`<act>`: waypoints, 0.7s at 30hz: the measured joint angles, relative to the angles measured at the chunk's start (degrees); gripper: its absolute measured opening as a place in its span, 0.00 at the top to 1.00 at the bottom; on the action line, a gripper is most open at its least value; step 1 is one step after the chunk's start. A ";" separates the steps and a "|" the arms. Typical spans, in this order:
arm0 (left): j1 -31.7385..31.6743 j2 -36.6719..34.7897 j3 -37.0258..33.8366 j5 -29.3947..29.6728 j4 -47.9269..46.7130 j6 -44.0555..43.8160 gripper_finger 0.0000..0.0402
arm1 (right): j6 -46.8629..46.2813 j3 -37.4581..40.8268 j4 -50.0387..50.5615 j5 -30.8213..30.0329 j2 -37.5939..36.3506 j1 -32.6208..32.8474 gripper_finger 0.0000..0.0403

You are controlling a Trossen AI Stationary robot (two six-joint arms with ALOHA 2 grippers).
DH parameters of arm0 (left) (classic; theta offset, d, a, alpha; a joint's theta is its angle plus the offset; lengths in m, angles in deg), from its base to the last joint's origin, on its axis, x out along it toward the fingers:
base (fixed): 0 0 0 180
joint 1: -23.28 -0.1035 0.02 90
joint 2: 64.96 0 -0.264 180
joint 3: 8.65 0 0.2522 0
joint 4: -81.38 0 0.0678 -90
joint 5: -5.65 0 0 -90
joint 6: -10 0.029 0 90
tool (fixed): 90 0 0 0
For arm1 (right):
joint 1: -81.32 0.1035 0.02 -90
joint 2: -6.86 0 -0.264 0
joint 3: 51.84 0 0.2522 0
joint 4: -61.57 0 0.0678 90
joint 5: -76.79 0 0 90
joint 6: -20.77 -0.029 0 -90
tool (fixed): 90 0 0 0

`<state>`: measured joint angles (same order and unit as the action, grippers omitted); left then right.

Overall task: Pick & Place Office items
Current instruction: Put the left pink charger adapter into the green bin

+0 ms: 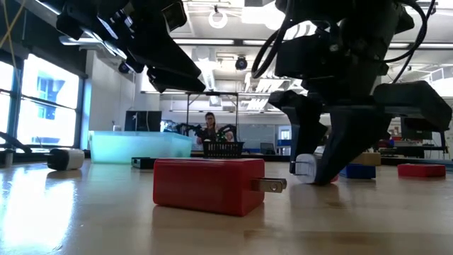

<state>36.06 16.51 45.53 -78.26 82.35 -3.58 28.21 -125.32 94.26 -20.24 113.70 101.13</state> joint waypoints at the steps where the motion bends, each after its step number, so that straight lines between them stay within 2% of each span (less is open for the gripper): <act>1: 0.00 0.00 0.00 0.00 0.01 0.00 0.47 | -0.15 0.00 -0.02 0.00 0.00 0.00 0.60; 21: 0.00 0.03 -0.04 -0.02 -0.18 -0.10 0.47 | -3.30 0.13 -0.48 -0.35 0.15 -0.09 0.60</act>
<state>36.06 16.54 45.49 -78.28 82.17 -3.68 24.92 -125.19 93.78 -20.59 113.86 101.05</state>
